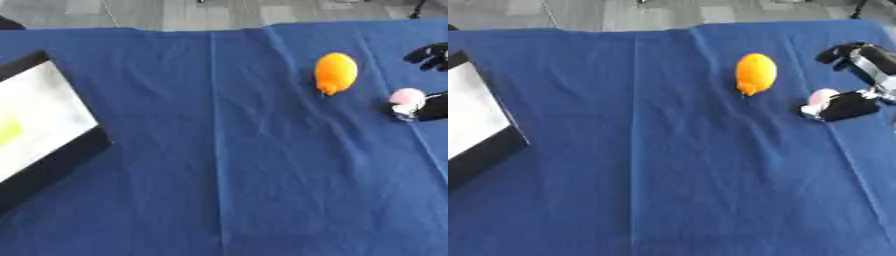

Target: Pick up the objects with one hand, pass them to the other hand, and then place them into the box on the other side of the table.

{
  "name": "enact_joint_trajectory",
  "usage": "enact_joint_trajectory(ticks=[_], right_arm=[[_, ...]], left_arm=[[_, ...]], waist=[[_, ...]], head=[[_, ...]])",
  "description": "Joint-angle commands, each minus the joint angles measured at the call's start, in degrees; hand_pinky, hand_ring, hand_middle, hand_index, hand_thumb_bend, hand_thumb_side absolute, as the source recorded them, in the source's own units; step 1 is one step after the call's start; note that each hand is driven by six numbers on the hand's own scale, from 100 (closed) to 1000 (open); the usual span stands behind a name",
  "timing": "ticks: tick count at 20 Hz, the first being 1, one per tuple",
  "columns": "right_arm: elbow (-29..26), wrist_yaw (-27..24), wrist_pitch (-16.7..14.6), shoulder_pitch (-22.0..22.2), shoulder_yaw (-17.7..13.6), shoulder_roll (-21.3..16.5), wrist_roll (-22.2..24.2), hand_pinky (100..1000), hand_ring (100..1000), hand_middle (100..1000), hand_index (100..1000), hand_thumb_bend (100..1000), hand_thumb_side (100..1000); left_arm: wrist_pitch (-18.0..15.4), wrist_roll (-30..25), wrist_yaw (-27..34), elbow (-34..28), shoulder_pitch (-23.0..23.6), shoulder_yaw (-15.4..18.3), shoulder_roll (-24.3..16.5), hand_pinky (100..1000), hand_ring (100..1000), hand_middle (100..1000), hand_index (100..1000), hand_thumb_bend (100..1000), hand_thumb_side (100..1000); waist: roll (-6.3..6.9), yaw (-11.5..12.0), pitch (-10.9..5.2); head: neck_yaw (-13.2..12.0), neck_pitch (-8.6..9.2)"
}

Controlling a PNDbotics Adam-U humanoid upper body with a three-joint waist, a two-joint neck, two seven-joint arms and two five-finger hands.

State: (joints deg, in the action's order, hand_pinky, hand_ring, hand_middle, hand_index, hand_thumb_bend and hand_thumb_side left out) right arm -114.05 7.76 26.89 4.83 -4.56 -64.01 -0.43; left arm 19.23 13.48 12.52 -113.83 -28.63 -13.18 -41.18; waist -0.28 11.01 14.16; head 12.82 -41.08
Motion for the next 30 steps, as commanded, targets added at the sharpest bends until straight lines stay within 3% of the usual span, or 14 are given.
enact_joint_trajectory(ticks=[1, 12, 22, 30], right_arm=[[-0.5, -0.4, 1.3, 0.4, -1.6, -0.8, -1.3, 842, 795, 769, 815, 571, 260], [-0.3, -2.3, 5.2, 3.7, -3.6, 2.1, -5.6, 832, 787, 757, 805, 536, 225], [0.7, -3.7, 7.0, 5.6, -5.2, 2.4, -9.8, 828, 780, 749, 795, 440, 201], [0.8, -6.8, 8.6, 6.3, -6.4, 2.5, -14.3, 820, 776, 744, 794, 364, 215]], left_arm=[[-0.7, 0.1, 0.0, -0.8, -0.3, 1.0, -0.6, 735, 695, 719, 800, 100, 664], [-4.5, 0.0, -0.4, -0.8, -0.2, 1.6, -0.1, 736, 696, 719, 800, 100, 647], [-5.9, 0.3, -0.8, -0.8, 1.3, 2.0, 0.3, 736, 697, 718, 794, 100, 640], [-5.6, 0.4, -1.2, -0.8, 1.5, 1.8, 0.3, 735, 696, 715, 789, 100, 636]], waist=[[0.33, 0.1, 0.56], [0.91, 1.1, 2.54], [1.87, 0.7, 2.74], [1.92, 0.5, 3.18]], head=[[0.2, 1.06], [1.3, 2.22], [1.7, 2.28], [1.8, 2.86]])
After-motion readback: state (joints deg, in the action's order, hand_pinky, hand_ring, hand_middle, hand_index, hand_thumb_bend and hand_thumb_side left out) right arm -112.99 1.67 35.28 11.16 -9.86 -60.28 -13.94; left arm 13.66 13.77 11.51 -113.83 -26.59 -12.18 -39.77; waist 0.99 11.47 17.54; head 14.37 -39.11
